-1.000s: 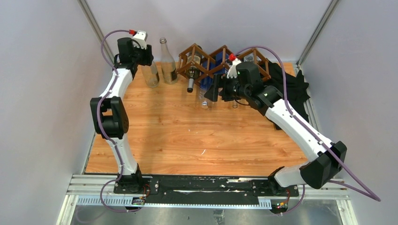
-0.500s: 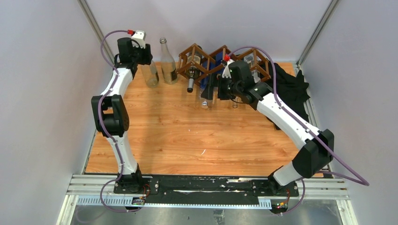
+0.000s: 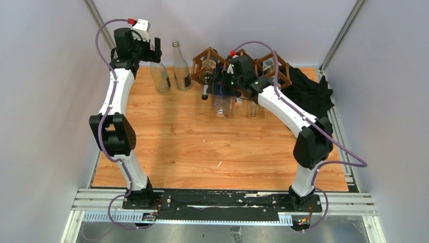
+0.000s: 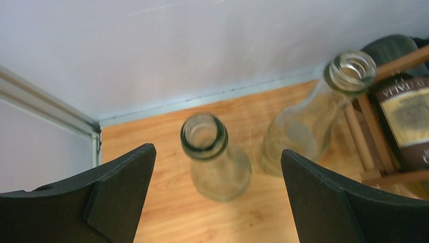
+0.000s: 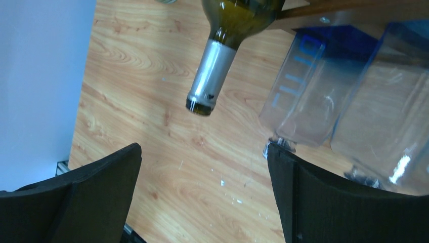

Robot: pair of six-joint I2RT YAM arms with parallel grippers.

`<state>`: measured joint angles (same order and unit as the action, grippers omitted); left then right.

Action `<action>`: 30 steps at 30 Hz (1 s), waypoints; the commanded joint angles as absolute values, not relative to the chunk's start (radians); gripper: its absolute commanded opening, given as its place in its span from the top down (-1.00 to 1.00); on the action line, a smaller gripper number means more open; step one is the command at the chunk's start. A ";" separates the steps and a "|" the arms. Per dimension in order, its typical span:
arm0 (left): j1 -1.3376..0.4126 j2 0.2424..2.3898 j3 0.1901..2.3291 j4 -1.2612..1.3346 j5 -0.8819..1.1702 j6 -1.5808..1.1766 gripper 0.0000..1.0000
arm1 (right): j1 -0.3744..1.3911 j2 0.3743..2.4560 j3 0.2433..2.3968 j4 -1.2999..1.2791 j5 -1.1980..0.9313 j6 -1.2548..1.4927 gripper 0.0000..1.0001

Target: Take the wine bottle off the wine rack

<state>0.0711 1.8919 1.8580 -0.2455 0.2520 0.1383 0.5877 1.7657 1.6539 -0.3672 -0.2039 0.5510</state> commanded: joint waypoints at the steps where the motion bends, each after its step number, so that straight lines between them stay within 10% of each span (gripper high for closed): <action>1: 0.084 1.800 1.914 -0.555 0.255 0.200 -1.00 | 0.578 1.867 1.745 -0.361 -0.143 0.599 -0.96; 30: 0.084 1.516 1.644 -0.885 0.317 0.247 -1.00 | 0.638 2.242 2.051 -0.344 0.000 0.762 -0.47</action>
<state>0.0772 1.5532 1.6695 -0.8577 0.2878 0.2432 0.6224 2.2116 2.0144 -0.3363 -0.0422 0.7219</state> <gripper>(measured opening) 0.997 0.766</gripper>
